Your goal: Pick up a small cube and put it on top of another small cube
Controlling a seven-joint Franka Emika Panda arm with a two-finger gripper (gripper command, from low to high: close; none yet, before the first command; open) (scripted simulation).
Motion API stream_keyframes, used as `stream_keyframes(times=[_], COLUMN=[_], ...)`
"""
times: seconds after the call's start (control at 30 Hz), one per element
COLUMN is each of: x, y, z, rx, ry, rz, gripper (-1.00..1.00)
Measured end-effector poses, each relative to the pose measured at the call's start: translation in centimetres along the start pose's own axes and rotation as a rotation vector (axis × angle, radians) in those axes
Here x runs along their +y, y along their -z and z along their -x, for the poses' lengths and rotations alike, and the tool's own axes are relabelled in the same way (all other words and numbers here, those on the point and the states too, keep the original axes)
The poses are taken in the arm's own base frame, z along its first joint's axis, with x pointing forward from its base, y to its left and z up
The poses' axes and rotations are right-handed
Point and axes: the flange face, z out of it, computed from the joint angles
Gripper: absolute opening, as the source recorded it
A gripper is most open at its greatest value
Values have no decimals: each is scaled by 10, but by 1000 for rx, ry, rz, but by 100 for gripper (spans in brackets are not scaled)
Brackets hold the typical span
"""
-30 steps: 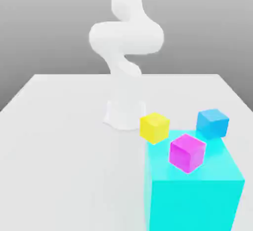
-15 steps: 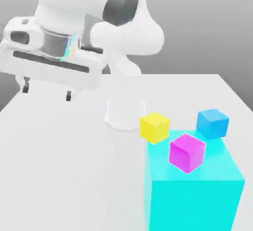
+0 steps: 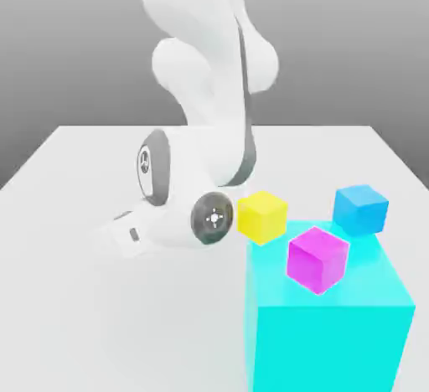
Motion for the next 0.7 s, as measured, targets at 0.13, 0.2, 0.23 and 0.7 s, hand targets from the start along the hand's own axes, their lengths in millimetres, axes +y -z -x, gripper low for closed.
stream_keyframes(times=[0.13, 0.2, 0.23, 0.7], x=[-53, -79, -91, -217], y=[27, 54, 67, 224], z=[6, 11, 15, 97], rx=[83, 165, 208, 759], ry=[42, 27, 19, -100], rz=[70, 68, 56, -457], gripper=[0, 0, 0, 0])
